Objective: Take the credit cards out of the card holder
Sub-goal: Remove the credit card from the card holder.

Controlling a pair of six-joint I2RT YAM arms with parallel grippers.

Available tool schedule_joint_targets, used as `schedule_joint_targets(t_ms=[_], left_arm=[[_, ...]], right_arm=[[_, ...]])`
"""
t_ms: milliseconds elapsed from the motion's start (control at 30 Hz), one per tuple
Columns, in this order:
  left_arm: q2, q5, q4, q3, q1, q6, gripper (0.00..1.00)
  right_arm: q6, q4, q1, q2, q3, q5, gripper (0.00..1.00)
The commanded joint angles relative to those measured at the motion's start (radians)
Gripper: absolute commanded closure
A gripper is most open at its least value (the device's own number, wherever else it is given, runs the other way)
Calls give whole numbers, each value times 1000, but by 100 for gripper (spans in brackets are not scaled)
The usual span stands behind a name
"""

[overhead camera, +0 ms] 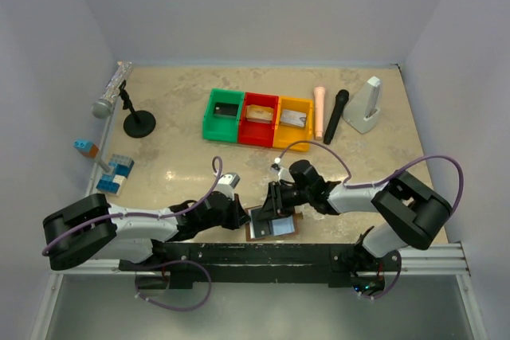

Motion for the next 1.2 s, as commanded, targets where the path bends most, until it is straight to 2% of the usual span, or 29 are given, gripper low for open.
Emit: schedule_joint_targets(t_ms=[0, 1167], left_arm=[[40, -52, -125, -25, 0, 15, 100], [19, -64, -128, -38, 0, 8, 100]], right_arm=[[-21, 12, -6, -46, -2, -29, 72], [-87, -116, -63, -154, -28, -21, 74]])
